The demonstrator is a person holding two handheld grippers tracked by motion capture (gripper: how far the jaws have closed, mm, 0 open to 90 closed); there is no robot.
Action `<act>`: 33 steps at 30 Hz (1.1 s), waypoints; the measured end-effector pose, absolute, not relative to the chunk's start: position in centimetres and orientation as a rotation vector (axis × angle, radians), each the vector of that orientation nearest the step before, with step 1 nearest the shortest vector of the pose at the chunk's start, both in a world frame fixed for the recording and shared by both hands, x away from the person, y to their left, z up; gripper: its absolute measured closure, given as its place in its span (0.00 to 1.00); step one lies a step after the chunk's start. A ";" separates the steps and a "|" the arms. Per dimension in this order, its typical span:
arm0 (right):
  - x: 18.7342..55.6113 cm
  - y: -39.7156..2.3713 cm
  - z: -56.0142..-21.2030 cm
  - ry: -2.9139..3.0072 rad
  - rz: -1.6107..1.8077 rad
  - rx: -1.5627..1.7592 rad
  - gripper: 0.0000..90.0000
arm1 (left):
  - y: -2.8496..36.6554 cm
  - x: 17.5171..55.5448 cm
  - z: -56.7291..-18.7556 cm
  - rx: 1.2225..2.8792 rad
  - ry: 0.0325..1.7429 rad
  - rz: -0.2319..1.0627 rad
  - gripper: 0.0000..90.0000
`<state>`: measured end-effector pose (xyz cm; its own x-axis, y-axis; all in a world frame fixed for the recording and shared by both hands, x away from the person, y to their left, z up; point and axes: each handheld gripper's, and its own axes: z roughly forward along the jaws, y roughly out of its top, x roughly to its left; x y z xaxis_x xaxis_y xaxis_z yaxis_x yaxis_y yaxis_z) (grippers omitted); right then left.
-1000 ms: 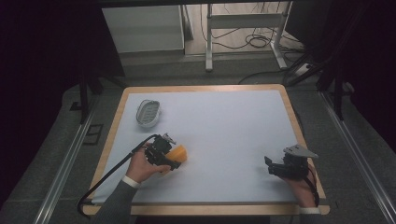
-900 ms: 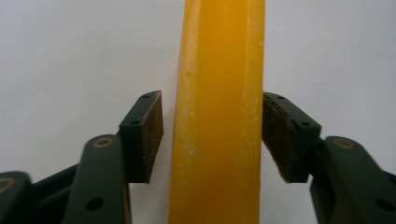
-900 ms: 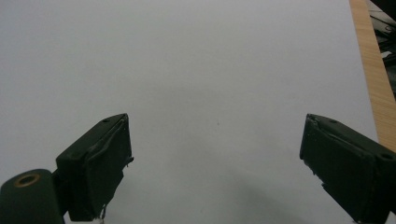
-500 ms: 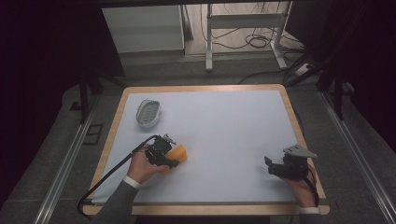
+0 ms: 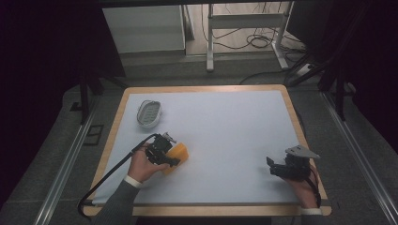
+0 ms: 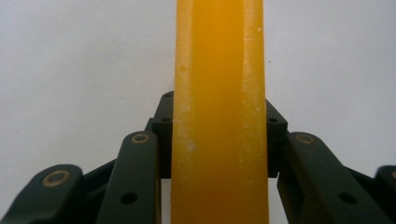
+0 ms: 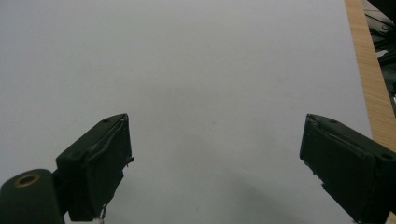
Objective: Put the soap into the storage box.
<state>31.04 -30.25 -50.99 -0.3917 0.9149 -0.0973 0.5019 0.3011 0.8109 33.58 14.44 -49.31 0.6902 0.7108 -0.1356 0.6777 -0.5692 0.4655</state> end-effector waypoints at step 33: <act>31.1 -30.4 -51.1 2.014 0.950 1.258 0.10 | 17.2 35.0 -45.9 2.291 1.120 0.131 0.67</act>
<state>31.10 -30.37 -51.10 -0.3905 0.9153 -0.0990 0.5058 0.3031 0.8076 35.02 17.22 -45.94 0.6424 0.7497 -0.1589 0.6926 -0.4791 0.5392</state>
